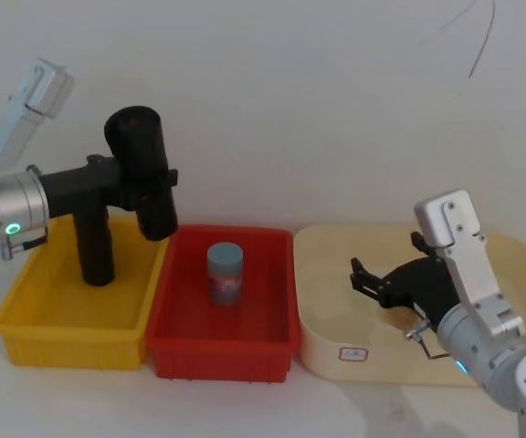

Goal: Pick up the garbage bag with the one hand and transfer it to the other hand.

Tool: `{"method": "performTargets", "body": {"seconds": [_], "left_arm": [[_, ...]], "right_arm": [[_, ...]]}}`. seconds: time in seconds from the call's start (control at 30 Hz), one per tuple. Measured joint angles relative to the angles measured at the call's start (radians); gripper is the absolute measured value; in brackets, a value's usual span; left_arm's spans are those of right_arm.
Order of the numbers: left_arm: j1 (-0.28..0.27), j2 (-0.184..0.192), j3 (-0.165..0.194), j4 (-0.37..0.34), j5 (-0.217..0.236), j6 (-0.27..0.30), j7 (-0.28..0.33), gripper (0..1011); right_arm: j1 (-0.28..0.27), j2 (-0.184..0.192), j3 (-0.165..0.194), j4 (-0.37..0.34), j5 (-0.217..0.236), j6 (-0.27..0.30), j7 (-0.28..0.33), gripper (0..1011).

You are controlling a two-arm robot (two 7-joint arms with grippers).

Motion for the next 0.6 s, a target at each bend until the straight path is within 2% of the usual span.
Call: {"method": "performTargets", "body": {"seconds": [0.2,0.43,0.6], "left_arm": [[-0.045,-0.017,0.026,0.068,-0.014,-0.020,-0.089,413],[-0.118,-0.058,0.074,0.205,-0.018,-0.058,-0.198,413],[-0.157,-0.084,0.103,0.288,-0.009,-0.079,-0.238,413]], "right_arm": [[-0.012,0.019,-0.005,-0.023,0.017,-0.049,0.051,1001],[-0.026,0.042,-0.011,-0.049,0.045,-0.116,0.120,1001],[-0.029,0.048,-0.014,-0.053,0.052,-0.135,0.137,1001]]}}
